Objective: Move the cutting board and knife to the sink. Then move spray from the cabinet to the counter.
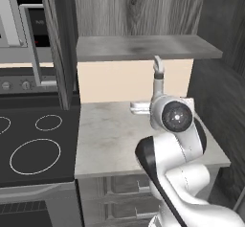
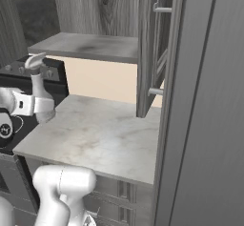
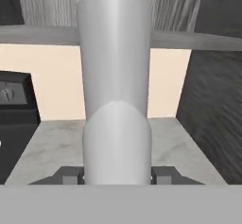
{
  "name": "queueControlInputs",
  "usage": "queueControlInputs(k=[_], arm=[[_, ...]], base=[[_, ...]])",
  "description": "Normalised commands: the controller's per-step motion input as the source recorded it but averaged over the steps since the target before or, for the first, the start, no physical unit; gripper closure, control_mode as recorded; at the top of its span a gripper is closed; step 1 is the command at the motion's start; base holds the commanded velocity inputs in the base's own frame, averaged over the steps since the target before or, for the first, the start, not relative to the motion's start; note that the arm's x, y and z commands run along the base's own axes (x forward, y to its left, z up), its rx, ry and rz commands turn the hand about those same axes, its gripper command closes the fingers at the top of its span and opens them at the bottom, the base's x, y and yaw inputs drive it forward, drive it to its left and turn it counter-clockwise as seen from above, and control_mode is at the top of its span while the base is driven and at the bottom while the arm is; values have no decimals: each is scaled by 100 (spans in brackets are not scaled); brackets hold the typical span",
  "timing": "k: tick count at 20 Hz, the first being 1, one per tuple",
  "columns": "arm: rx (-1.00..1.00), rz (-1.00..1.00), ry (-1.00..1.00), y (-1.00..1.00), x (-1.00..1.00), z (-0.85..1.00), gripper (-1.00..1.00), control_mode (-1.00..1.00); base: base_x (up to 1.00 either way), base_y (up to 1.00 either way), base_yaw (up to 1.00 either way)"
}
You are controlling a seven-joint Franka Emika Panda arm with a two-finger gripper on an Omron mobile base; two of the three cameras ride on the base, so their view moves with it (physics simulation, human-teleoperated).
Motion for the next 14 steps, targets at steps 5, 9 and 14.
queueControlInputs(k=[5, 9, 14], arm=[[0, -20, 3, -63, 12, -92, 100, -100], [0, -31, 0, -38, 35, -100, 100, -100], [0, -34, 0, -42, 59, -99, 100, -100]], base=[[0, 0, 0], [0, 0, 0], [0, 0, 0]])
